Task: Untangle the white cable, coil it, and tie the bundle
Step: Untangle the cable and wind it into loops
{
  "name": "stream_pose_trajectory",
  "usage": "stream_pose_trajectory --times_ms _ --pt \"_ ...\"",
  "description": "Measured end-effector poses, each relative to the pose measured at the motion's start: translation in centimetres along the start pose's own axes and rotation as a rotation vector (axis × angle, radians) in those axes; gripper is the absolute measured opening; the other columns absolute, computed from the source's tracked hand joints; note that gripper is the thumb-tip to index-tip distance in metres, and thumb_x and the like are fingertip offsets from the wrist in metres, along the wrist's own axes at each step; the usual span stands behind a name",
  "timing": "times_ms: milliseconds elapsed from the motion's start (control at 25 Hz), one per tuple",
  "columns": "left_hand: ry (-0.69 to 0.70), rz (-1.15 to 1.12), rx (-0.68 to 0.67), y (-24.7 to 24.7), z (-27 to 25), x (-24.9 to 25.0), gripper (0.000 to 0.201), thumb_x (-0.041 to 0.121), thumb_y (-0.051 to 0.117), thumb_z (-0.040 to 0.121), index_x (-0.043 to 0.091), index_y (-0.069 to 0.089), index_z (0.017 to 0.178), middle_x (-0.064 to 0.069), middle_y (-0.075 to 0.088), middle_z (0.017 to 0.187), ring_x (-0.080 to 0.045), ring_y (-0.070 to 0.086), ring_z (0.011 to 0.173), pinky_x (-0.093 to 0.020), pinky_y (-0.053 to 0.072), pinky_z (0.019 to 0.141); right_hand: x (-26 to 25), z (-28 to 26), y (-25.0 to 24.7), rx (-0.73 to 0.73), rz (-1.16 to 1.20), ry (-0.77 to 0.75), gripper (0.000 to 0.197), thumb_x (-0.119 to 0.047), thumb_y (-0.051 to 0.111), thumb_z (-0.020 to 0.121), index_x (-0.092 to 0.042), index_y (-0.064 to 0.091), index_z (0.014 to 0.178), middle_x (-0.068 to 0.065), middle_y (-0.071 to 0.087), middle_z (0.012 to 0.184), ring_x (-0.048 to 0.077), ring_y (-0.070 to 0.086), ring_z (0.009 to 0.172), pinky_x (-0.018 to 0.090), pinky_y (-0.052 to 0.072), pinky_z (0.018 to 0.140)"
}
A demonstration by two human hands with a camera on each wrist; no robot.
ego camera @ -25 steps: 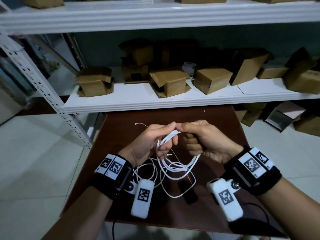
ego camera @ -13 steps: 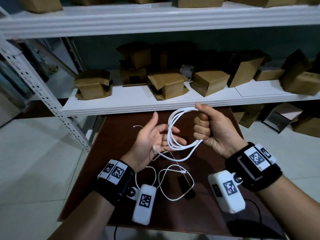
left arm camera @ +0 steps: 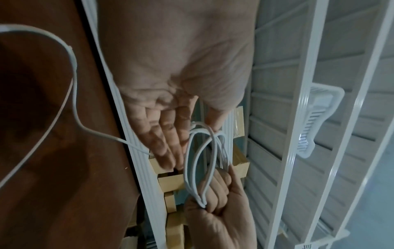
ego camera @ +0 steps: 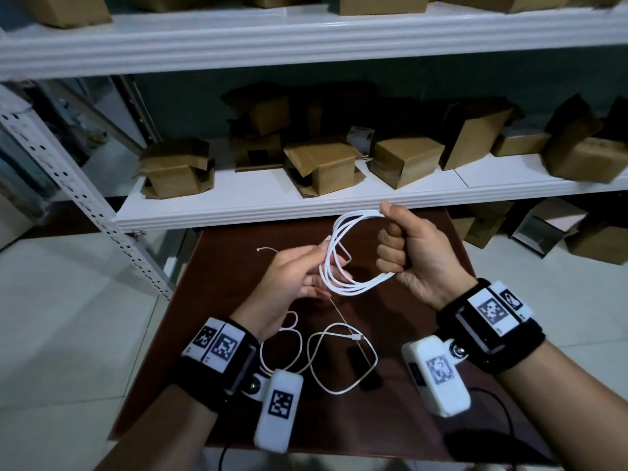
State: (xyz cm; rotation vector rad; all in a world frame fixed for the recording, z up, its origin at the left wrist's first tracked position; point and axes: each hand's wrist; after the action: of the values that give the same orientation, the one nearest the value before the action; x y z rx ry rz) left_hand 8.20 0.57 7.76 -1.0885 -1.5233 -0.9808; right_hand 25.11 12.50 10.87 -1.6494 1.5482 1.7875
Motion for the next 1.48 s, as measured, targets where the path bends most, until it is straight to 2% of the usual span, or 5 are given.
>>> stream_pose_trajectory --times_ms 280,520,800,1000,1480 --pt "0.572 0.321 0.36 -0.5 0.6 -1.2 0.024 0.019 0.065 0.102 0.017 0.079 0.122 0.004 0.071 0.126 -0.012 0.066 0.119 -0.024 0.05 0.102 0.5 0.1 0.3 -0.005 -0.035 0.012 0.047 -0.027 0.064 0.099 -0.022 0.036 0.061 -0.005 0.02 0.05 0.007 0.015 0.039 0.022 0.01 0.042" --pt "0.314 -0.104 0.134 0.6 0.6 -0.7 0.038 0.004 0.052 0.104 0.004 0.065 0.14 -0.005 0.07 0.139 -0.016 0.062 0.134 -0.037 0.041 0.121 1.2 0.1 0.6 -0.045 -0.053 0.04 0.047 -0.03 0.064 0.098 -0.021 0.034 0.063 -0.005 0.018 0.05 0.007 0.015 0.036 0.021 0.009 0.042" --pt "0.103 -0.424 0.07 2.1 -0.4 -0.2 0.034 0.006 0.042 0.104 -0.009 0.068 0.119 -0.008 0.048 0.065 -0.018 0.049 0.052 -0.036 0.055 0.063 2.0 0.0 0.8 0.01 -0.082 0.052 0.047 -0.031 0.066 0.098 -0.022 0.037 0.062 -0.003 0.018 0.052 0.008 0.015 0.038 0.022 0.01 0.042" --pt "0.052 -0.504 0.064 2.6 -0.3 -0.2 0.04 0.024 0.038 0.108 -0.002 0.067 0.098 0.004 0.029 0.054 -0.005 0.023 0.04 -0.021 0.022 0.041 2.7 -0.2 1.3 0.042 -0.074 0.067 0.047 -0.029 0.065 0.099 -0.022 0.038 0.06 -0.004 0.02 0.051 0.008 0.016 0.037 0.02 0.011 0.041" --pt "0.155 -0.356 0.012 1.7 -0.1 0.4 0.036 0.025 0.05 0.108 0.013 0.046 0.075 0.006 0.023 0.056 -0.003 0.017 0.041 -0.016 0.016 0.036 0.7 -1.4 0.6 -0.273 -0.068 0.282 0.046 -0.034 0.053 0.098 -0.018 0.033 0.059 -0.003 0.02 0.05 0.012 0.017 0.041 0.03 0.01 0.05"
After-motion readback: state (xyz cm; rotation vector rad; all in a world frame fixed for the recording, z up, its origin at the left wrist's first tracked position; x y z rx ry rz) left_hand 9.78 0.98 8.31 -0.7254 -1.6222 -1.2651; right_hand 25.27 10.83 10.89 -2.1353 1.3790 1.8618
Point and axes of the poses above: each hand's wrist, its own z-axis towards the middle knuckle, its own y-axis out of the palm, x = y × z
